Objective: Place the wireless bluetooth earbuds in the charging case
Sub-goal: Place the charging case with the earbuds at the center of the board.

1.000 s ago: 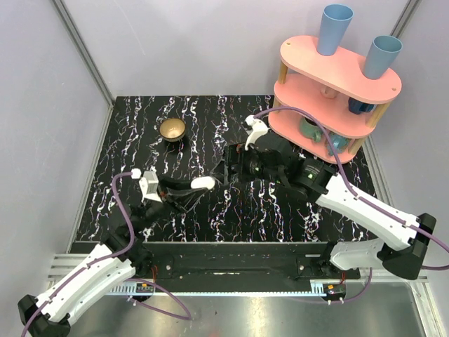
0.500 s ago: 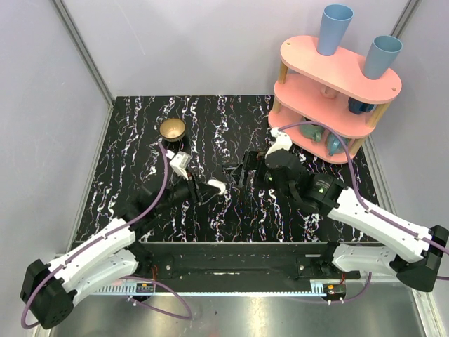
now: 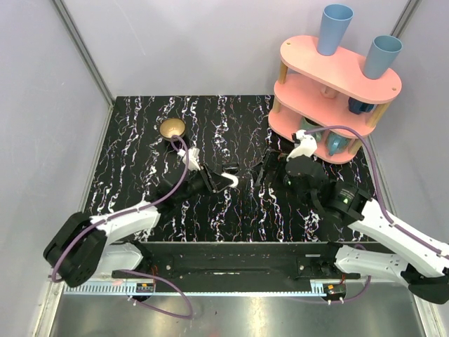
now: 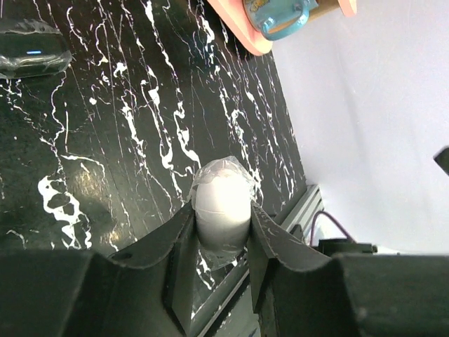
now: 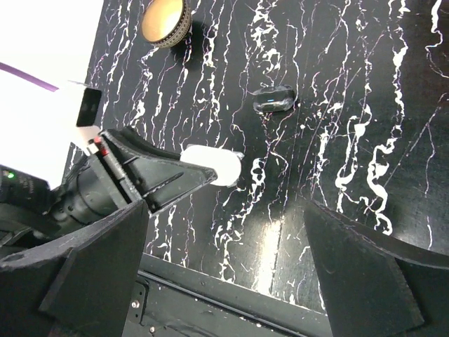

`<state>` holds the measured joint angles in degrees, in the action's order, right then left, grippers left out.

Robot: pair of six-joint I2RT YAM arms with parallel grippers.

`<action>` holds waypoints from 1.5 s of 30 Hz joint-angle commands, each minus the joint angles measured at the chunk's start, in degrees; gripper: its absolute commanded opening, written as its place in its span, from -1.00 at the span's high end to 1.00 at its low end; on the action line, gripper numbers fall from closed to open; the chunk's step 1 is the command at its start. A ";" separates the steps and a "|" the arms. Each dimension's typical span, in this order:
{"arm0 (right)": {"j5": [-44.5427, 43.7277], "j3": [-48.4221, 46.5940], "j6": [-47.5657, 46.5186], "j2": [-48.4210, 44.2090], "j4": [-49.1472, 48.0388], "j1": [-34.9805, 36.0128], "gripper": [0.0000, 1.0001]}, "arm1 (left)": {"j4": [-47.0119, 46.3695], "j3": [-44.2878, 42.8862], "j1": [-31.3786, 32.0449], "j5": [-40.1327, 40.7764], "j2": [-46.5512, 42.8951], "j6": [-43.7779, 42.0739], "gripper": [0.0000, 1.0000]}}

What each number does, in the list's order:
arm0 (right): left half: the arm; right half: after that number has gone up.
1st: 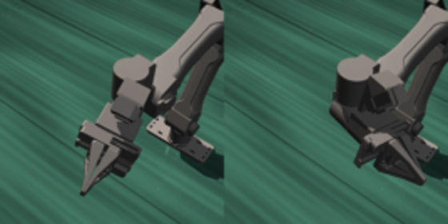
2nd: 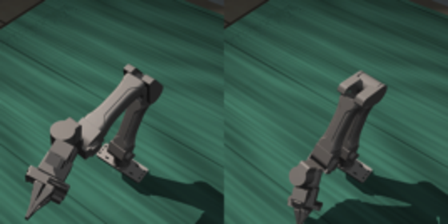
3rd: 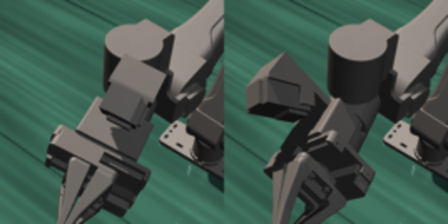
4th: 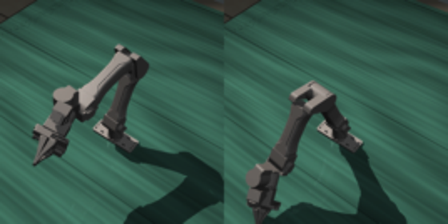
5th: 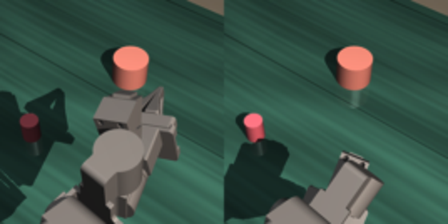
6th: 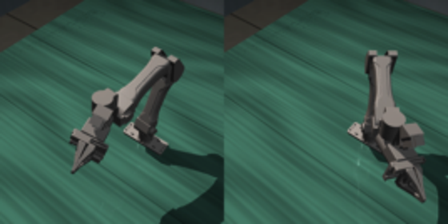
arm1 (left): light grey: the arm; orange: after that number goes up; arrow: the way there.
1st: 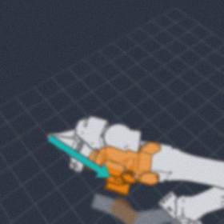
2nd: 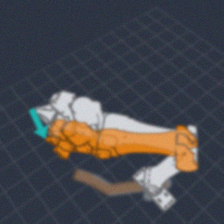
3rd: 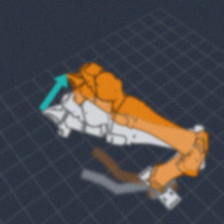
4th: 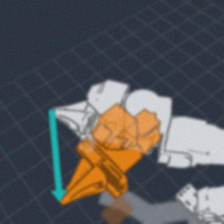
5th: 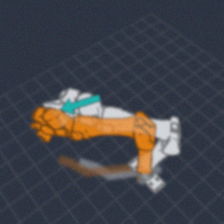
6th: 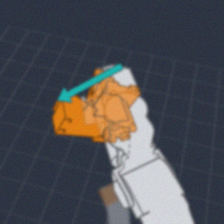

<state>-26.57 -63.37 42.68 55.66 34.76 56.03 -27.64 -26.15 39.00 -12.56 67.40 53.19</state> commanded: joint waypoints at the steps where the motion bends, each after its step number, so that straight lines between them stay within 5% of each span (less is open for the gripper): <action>1: -2.97 1.06 0.12 -3.01 1.09 0.31 -0.99 | -12.96 0.75 -0.07 3.15 5.28 7.27 1.00; 15: -3.58 1.32 -1.19 -5.47 3.21 0.31 -0.99 | -40.12 -0.30 0.20 1.75 33.23 21.08 0.96; 30: -4.28 2.47 -2.07 -6.35 3.47 0.31 -1.00 | -39.51 -0.57 0.55 2.62 40.62 23.63 0.72; 45: -3.40 3.52 -1.54 -7.41 3.29 0.31 -0.99 | -22.83 -3.29 0.72 1.83 36.58 22.13 0.32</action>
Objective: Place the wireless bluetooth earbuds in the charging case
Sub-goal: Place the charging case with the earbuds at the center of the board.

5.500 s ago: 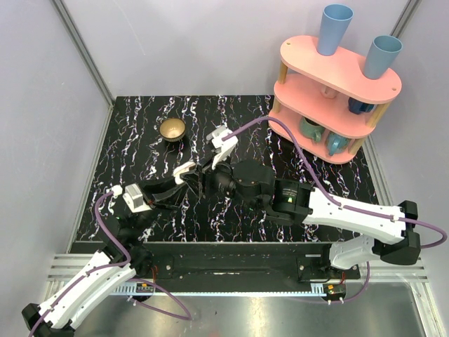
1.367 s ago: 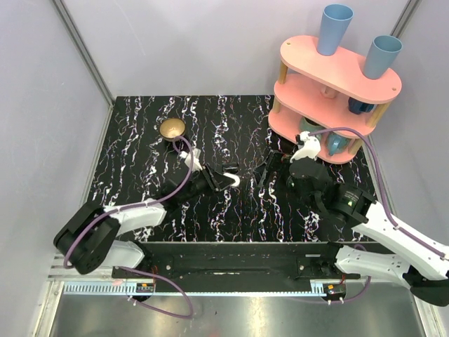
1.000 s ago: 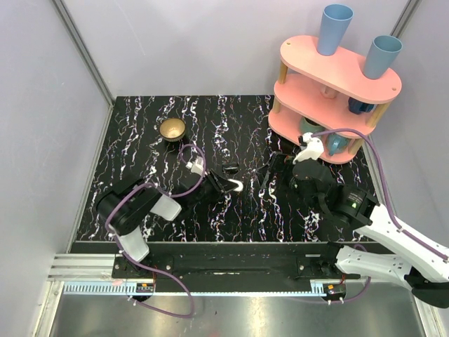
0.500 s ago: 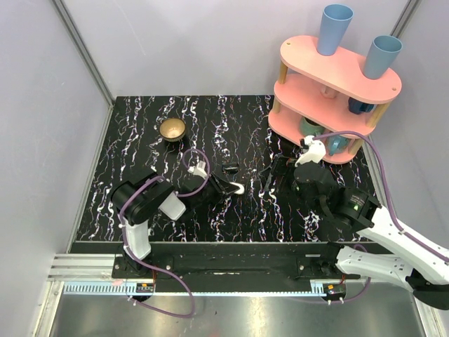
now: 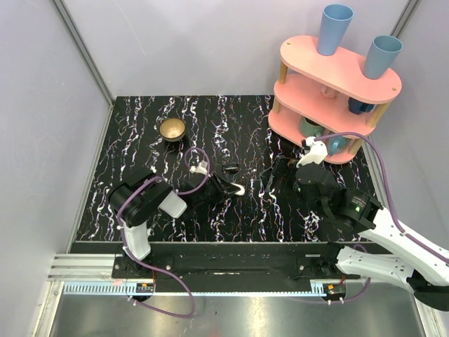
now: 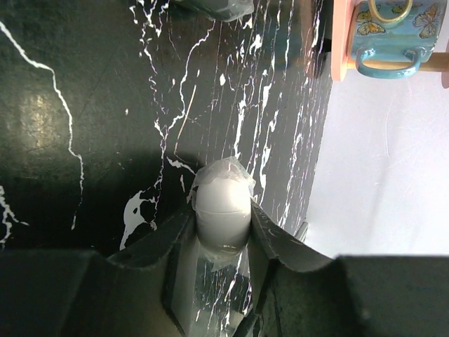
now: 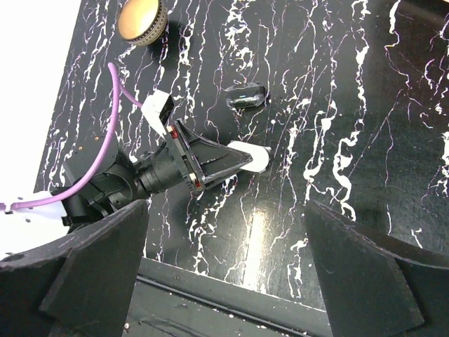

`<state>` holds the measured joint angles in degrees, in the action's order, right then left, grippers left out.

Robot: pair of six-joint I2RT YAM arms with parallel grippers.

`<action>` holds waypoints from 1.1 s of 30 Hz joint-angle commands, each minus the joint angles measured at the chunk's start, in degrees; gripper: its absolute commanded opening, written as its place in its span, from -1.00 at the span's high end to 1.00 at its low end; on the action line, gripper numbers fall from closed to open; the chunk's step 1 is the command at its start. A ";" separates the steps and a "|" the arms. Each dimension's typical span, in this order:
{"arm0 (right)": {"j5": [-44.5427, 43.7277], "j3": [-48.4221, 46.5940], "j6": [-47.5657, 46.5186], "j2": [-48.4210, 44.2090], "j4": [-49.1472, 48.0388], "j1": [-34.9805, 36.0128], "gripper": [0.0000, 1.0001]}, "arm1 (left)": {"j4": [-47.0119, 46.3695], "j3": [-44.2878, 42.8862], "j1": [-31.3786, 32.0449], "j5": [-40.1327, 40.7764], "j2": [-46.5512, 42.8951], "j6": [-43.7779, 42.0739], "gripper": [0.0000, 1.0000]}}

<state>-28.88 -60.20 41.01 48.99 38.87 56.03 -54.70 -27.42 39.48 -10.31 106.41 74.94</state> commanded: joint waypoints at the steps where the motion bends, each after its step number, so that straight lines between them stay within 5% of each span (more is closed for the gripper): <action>1: -1.09 0.53 0.21 -0.83 -0.90 0.31 -1.00 | 6.77 -2.02 0.33 -0.16 -2.78 0.04 0.31; 10: 0.32 0.88 1.87 -0.91 -0.99 0.31 -1.00 | 12.07 -1.59 0.33 1.34 -5.77 -0.84 0.00; 20: -0.29 2.81 2.93 -3.38 -0.90 0.31 -0.99 | 18.65 -2.20 0.33 3.53 -8.41 -3.13 -0.10; 33: -1.96 3.16 3.55 -3.55 -1.17 0.31 -0.99 | 41.94 -7.29 0.33 12.33 -15.88 -14.11 -0.20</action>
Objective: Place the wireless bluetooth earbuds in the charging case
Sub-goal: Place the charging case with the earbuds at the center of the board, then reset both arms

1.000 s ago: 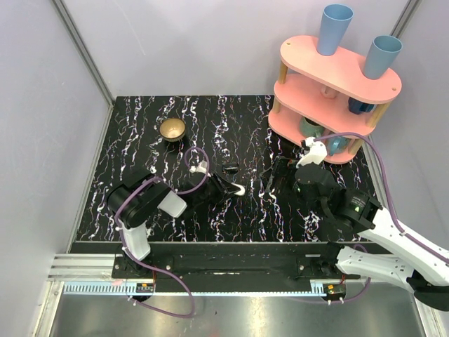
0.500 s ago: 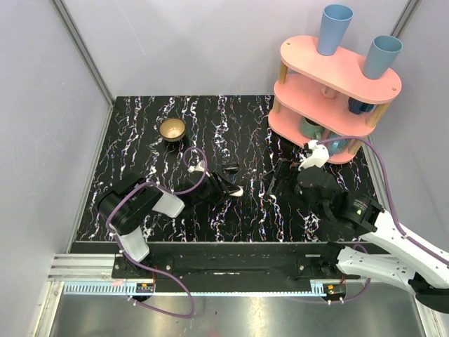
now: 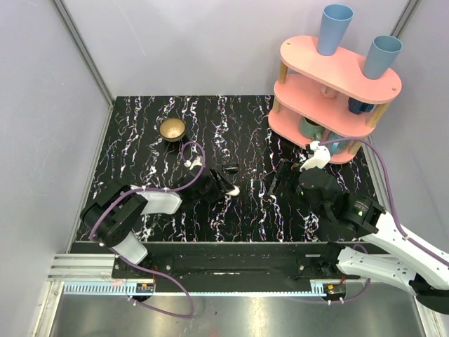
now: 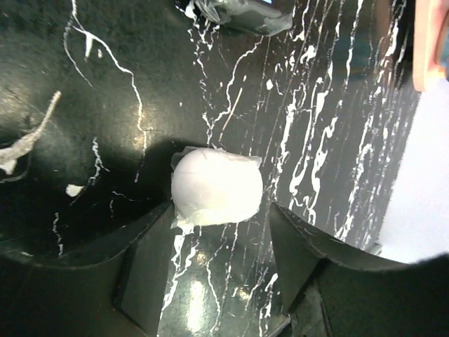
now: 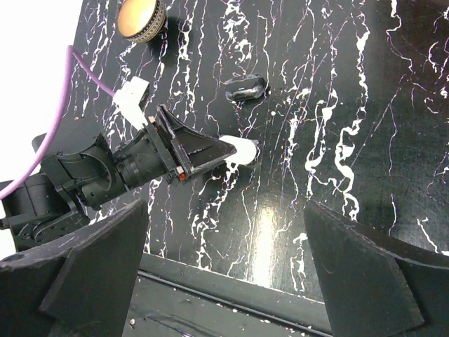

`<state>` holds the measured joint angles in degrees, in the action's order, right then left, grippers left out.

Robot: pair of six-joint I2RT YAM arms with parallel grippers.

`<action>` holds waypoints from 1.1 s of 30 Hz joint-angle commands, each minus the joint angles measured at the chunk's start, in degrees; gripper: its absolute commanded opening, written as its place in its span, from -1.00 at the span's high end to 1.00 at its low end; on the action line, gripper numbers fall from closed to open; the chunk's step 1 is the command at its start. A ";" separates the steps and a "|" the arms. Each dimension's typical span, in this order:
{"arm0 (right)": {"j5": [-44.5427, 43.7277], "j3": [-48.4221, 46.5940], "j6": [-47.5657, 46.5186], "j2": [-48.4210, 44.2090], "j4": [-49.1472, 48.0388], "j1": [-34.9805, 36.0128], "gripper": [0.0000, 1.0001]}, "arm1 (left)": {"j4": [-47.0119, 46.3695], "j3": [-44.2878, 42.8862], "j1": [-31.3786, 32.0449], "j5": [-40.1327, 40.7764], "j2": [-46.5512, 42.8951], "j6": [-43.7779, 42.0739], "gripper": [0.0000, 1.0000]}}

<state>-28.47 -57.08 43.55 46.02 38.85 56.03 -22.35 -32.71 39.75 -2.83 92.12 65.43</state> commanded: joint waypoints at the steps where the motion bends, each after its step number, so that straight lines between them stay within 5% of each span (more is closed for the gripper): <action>1: -2.82 0.13 1.01 -0.84 -1.15 0.31 -1.00 | 10.21 -2.27 0.15 4.85 -1.50 -4.87 -0.20; 18: -3.52 0.48 0.31 -0.14 -1.50 0.31 -0.99 | 17.50 1.94 0.42 10.99 -9.75 -11.98 -0.19; 27: -5.79 0.22 -1.63 3.02 -0.63 -0.57 -0.99 | 31.75 4.23 0.42 27.52 -39.86 -24.10 -0.32; 33: -2.12 -0.22 -6.98 7.84 -0.27 -10.22 -1.00 | 37.45 1.25 0.24 33.48 -54.04 -28.16 -0.70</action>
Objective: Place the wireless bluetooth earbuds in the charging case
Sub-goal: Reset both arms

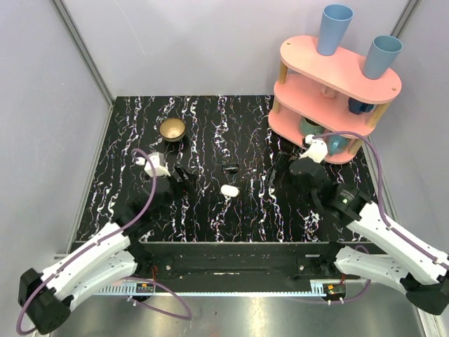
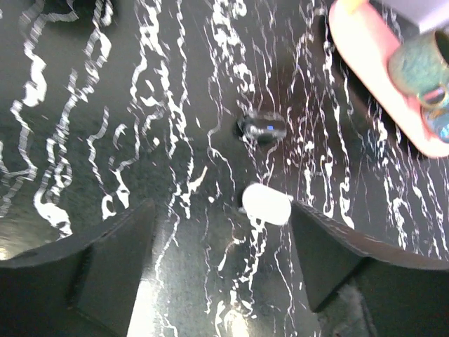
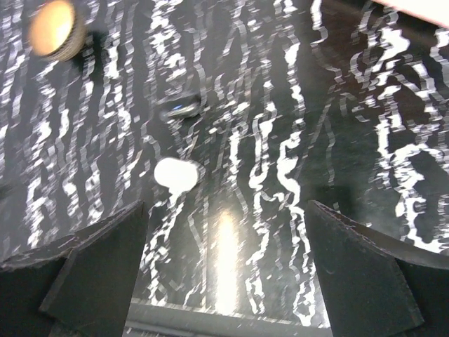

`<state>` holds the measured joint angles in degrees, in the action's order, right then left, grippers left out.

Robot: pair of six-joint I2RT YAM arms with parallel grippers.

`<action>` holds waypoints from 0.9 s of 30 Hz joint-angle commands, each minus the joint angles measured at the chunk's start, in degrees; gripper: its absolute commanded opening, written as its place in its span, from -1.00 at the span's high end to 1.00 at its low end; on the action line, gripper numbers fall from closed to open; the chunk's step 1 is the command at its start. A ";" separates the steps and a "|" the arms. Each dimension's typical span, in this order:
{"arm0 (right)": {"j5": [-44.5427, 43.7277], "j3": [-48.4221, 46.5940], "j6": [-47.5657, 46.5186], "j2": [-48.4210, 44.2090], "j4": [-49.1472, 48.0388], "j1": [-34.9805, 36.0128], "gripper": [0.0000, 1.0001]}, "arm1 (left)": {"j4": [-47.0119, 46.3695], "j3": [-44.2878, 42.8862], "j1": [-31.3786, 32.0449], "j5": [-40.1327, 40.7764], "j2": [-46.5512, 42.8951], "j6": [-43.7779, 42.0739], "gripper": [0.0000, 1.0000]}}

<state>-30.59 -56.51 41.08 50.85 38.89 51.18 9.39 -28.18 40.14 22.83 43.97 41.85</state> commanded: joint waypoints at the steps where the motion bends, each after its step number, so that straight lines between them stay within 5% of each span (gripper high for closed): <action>1: 0.09 -1.23 -5.30 3.72 -0.31 -7.48 -0.99 | 7.12 -4.32 -0.15 8.45 -6.87 -4.93 -0.98; 7: 6.14 -3.08 -11.19 9.96 -0.84 -17.23 -0.99 | 12.57 -9.33 -0.15 5.83 -8.72 -9.84 -0.98; 13: 24.33 -2.64 -10.41 13.83 -4.87 -31.13 -1.00 | 15.13 -13.55 -0.15 1.25 -7.05 -12.13 -0.98; 27: 27.52 1.84 -13.83 11.65 -13.40 -32.28 -1.00 | 19.35 -16.38 -0.15 7.40 -6.61 -11.96 -0.98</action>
<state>-3.64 -56.45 29.54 66.08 30.70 19.00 27.90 -42.15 40.10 26.46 37.60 30.17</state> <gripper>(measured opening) 0.994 0.988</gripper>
